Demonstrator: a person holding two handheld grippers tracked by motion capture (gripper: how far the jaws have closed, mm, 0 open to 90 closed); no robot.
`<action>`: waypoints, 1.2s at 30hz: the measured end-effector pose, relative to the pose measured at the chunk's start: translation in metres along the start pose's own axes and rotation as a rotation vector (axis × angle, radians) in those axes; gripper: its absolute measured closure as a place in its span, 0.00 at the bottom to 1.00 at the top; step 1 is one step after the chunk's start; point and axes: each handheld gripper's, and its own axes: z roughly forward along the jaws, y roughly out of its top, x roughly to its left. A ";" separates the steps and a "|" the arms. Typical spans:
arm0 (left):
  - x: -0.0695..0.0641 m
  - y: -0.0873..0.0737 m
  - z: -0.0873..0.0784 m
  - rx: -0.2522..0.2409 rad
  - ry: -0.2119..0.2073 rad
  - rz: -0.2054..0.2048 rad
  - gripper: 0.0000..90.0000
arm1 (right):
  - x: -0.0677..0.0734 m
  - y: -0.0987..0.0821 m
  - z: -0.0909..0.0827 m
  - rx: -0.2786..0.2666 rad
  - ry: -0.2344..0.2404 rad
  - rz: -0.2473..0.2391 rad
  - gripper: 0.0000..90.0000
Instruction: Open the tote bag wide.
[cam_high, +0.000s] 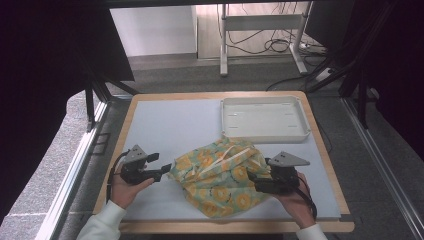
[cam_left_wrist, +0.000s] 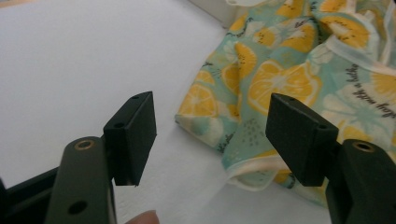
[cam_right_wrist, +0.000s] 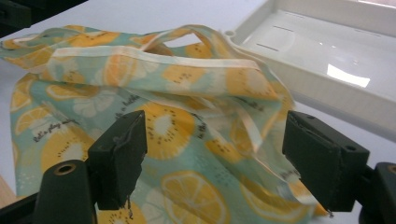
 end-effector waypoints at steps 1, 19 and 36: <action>-0.002 0.001 0.000 0.000 -0.002 0.004 0.38 | 0.003 0.003 0.003 0.003 0.012 -0.014 0.25; -0.002 0.004 0.002 0.001 -0.012 -0.012 0.38 | 0.028 0.028 0.021 0.005 0.131 -0.082 0.24; 0.000 0.001 0.005 0.024 -0.019 -0.014 0.38 | 0.038 0.049 0.055 0.063 0.205 -0.136 0.24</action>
